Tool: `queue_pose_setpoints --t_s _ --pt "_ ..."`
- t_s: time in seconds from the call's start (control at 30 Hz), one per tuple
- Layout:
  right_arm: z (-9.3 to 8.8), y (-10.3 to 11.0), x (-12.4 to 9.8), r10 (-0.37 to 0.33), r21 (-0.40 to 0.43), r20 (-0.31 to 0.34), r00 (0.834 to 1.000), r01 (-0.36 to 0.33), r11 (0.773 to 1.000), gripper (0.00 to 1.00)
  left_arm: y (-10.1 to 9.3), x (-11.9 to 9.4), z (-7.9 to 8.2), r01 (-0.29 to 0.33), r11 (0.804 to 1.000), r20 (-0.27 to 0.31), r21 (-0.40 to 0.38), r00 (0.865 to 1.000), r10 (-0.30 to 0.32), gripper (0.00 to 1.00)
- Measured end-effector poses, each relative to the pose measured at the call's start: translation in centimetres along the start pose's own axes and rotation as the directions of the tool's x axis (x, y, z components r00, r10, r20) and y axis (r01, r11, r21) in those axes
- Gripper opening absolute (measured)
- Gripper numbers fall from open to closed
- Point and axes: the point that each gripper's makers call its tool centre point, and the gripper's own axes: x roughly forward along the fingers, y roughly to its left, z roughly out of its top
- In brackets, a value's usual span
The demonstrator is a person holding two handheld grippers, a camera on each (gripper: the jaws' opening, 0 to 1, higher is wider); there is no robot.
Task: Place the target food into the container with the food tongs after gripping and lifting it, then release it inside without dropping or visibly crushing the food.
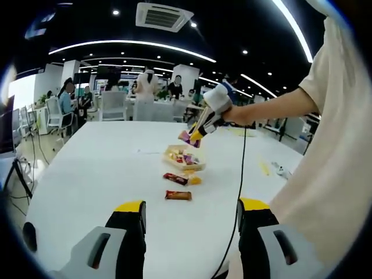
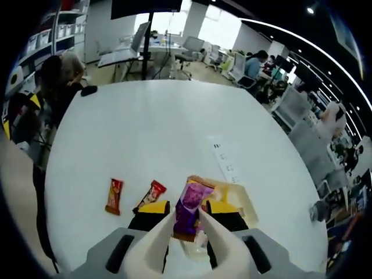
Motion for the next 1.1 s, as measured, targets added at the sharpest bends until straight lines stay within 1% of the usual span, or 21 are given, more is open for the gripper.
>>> queue_pose_setpoints --t_s 0.17,0.3,0.33,0.47,0.57,0.77,1.1 --pt "0.1 -0.9 -0.5 -0.016 0.005 0.001 1.0 0.016 1.0 0.24 0.1 -0.1 -0.2 -0.009 1.0 0.004 -0.011 1.0 0.009 0.63" --pt "0.3 -1.3 -0.4 -0.021 0.003 0.003 1.0 0.021 1.0 0.24 -0.1 0.1 -0.4 -0.005 1.0 -0.005 -0.018 1.0 0.005 0.63" --pt "0.5 -1.8 -0.4 -0.024 0.007 0.008 1.0 0.024 1.0 0.24 -0.2 0.1 -0.4 -0.001 1.0 -0.011 -0.015 1.0 0.001 0.63" --pt "0.8 -2.5 -0.6 -0.031 0.007 0.015 0.999 0.031 0.999 0.24 0.2 0.1 0.5 -0.008 1.0 -0.005 -0.002 1.0 0.008 0.63" --pt "1.2 -3.6 -0.9 -0.044 0.003 0.022 0.999 0.044 0.999 0.24 0.6 0.1 0.9 -0.017 1.0 0.001 0.004 1.0 0.017 0.63" --pt "1.7 -5.0 -1.6 -0.061 0.002 0.035 0.998 0.061 0.998 0.24 0.5 0.2 1.0 -0.021 1.0 -0.003 0.012 1.0 0.021 0.63" --pt "1.8 -6.9 -2.4 -0.081 -0.004 0.04 0.996 0.081 0.997 0.24 -0.2 0.8 1.0 -0.015 1.0 0.0 0.007 1.0 0.015 0.63"
